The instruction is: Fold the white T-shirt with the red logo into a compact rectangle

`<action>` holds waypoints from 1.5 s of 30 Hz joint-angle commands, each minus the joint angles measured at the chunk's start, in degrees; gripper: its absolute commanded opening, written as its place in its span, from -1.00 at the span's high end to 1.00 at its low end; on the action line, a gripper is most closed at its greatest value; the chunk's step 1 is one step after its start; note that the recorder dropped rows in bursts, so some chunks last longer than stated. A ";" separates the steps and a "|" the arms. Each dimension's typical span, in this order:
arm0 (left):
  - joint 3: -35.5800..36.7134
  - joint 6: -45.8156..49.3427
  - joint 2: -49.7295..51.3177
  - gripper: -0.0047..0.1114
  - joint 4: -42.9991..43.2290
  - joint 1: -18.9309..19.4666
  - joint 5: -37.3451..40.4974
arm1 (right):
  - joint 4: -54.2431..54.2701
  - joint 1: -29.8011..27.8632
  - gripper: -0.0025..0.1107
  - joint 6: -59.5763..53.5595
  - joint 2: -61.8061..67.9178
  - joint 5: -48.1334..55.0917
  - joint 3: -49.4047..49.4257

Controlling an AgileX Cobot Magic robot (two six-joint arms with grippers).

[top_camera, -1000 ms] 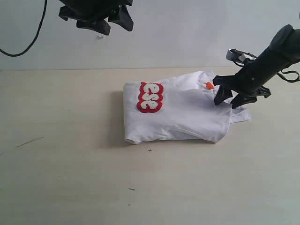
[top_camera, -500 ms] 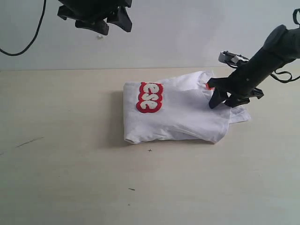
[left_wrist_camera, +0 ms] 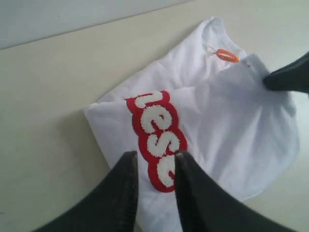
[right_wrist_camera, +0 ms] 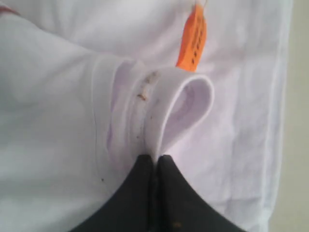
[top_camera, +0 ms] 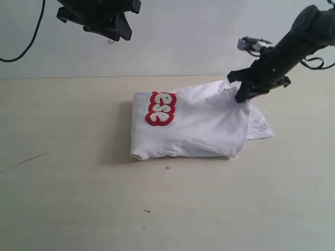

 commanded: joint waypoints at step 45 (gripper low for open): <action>10.91 29.76 13.09 0.92 -19.56 -7.20 -14.10 | 8.29 1.73 0.96 -4.84 4.84 -8.63 -4.15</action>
